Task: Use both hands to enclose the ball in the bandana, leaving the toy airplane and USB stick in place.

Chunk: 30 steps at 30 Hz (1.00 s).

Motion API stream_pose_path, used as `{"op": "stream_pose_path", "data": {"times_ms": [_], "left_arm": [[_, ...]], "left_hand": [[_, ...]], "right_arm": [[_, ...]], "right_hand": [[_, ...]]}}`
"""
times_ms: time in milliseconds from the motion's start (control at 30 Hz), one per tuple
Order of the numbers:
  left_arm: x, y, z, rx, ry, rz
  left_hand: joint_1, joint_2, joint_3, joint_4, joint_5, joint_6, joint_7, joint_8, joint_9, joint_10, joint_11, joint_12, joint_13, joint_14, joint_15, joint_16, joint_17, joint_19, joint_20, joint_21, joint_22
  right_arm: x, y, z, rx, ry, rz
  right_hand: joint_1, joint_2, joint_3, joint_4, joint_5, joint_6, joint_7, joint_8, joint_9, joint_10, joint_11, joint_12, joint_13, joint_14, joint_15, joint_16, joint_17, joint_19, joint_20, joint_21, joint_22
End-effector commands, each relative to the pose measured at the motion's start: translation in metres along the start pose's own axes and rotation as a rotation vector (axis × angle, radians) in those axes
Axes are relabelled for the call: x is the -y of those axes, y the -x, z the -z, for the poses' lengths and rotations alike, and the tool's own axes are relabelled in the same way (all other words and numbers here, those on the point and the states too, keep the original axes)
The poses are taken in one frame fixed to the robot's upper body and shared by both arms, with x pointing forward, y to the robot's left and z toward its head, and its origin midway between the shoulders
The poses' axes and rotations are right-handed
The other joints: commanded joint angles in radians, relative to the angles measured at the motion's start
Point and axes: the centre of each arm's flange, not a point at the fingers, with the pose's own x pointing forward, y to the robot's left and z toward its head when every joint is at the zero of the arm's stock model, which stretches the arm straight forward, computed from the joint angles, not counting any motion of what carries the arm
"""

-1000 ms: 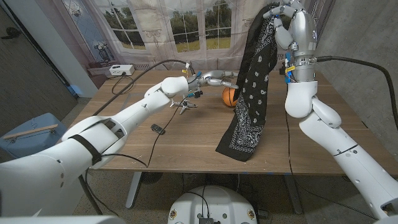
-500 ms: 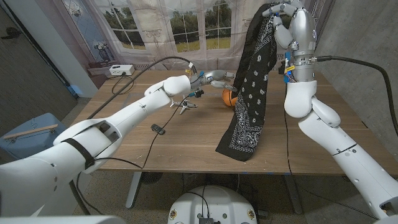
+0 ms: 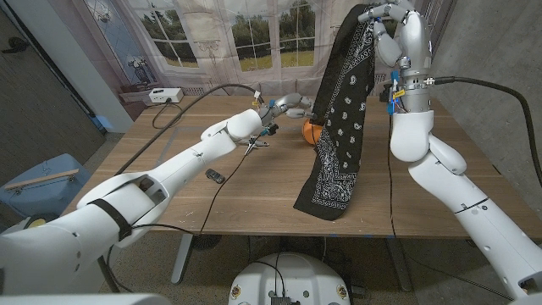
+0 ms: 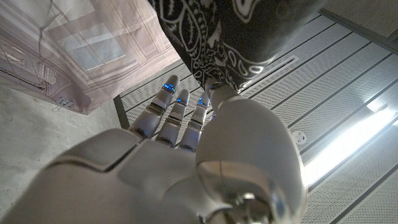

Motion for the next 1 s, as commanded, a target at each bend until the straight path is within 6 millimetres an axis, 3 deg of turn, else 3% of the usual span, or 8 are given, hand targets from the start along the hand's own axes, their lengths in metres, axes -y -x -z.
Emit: {"op": "stream_pose_path", "data": {"times_ms": [33, 133, 300, 467, 533, 600, 1000], "left_arm": [[0.013, 0.007, -0.001, 0.036, 0.106, -0.040], [0.009, 0.008, -0.004, 0.057, 0.119, -0.022], [0.001, 0.011, -0.009, 0.077, 0.112, -0.027], [-0.015, 0.017, -0.016, 0.101, 0.114, -0.074], [-0.022, 0.019, -0.017, 0.105, 0.120, -0.087], [-0.025, 0.019, -0.017, 0.111, 0.131, -0.093], [-0.076, 0.036, -0.038, 0.172, 0.126, -0.196]], "left_hand": [[-0.023, 0.045, 0.078, 0.068, 0.029, -0.103, 0.050, 0.069, 0.144, -0.063, 0.007, -0.033, 0.026, -0.048, 0.010, -0.004, 0.027, -0.021, -0.025, 0.009, 0.013], [-0.032, 0.044, 0.107, 0.090, 0.048, -0.131, 0.056, 0.103, 0.191, -0.086, 0.018, -0.043, 0.035, -0.075, 0.011, -0.007, 0.033, -0.033, -0.037, 0.011, 0.017], [-0.038, 0.031, 0.121, 0.097, 0.070, -0.137, 0.060, 0.137, 0.230, -0.081, 0.010, -0.041, 0.042, -0.075, -0.009, -0.005, 0.034, -0.029, -0.062, 0.019, 0.020], [-0.047, 0.019, 0.137, 0.110, 0.115, -0.123, 0.064, 0.214, 0.308, -0.065, 0.007, -0.032, 0.050, -0.063, -0.025, -0.004, 0.031, -0.020, -0.080, 0.034, 0.025], [-0.052, 0.010, 0.145, 0.119, 0.147, -0.113, 0.050, 0.277, 0.375, -0.059, 0.001, -0.028, 0.056, -0.057, -0.031, -0.006, 0.028, -0.017, -0.083, 0.046, 0.029], [-0.057, 0.007, 0.149, 0.125, 0.165, -0.101, 0.048, 0.317, 0.414, -0.053, 0.008, -0.025, 0.059, -0.052, -0.033, -0.006, 0.028, -0.015, -0.087, 0.053, 0.031], [-0.070, -0.005, 0.158, 0.142, 0.211, -0.117, 0.024, 0.413, 0.528, -0.022, -0.003, -0.010, 0.068, -0.020, -0.049, -0.002, 0.027, 0.008, -0.095, 0.082, 0.036]], "right_arm": [[0.003, 0.007, 0.003, -0.051, -0.020, -0.010], [0.005, 0.009, 0.009, -0.086, -0.010, -0.012], [0.010, 0.010, 0.022, -0.147, 0.005, 0.001], [0.015, 0.010, 0.040, -0.222, 0.026, 0.026], [0.016, 0.009, 0.047, -0.251, 0.030, 0.030], [0.017, 0.009, 0.050, -0.261, 0.028, 0.027], [0.028, 0.014, 0.090, -0.413, 0.095, 0.073]], "right_hand": [[-0.007, 0.000, 0.005, -0.001, 0.008, 0.005, 0.001, 0.006, 0.002, 0.008, 0.006, -0.004, 0.004, 0.005, -0.130, -0.003, 0.004, 0.008, 0.005, 0.008, 0.004], [-0.008, 0.000, 0.006, -0.001, 0.009, 0.003, 0.002, 0.006, 0.000, 0.006, 0.003, -0.006, 0.004, 0.004, -0.129, -0.005, 0.004, 0.007, 0.007, 0.008, 0.004], [-0.009, 0.001, 0.008, -0.001, 0.010, 0.003, 0.000, 0.007, -0.001, 0.001, 0.004, -0.009, 0.005, 0.000, -0.125, -0.008, 0.005, 0.005, 0.009, 0.008, 0.004], [-0.011, 0.001, 0.009, -0.001, 0.010, 0.002, -0.001, 0.007, -0.003, 0.001, 0.005, -0.010, 0.005, -0.003, -0.123, -0.010, 0.007, 0.002, 0.010, 0.007, 0.004], [-0.012, 0.001, 0.010, -0.001, 0.010, 0.002, -0.001, 0.008, -0.004, 0.000, 0.003, -0.011, 0.005, -0.003, -0.123, -0.010, 0.007, 0.001, 0.010, 0.007, 0.004], [-0.012, 0.001, 0.010, -0.001, 0.010, 0.001, -0.001, 0.008, -0.004, -0.001, 0.002, -0.012, 0.005, -0.003, -0.122, -0.011, 0.008, 0.001, 0.011, 0.008, 0.004], [-0.019, 0.002, 0.012, 0.001, 0.011, -0.004, -0.006, 0.009, -0.007, -0.012, 0.004, -0.018, 0.006, -0.017, -0.112, -0.019, 0.011, -0.009, 0.013, 0.006, 0.004]]}}
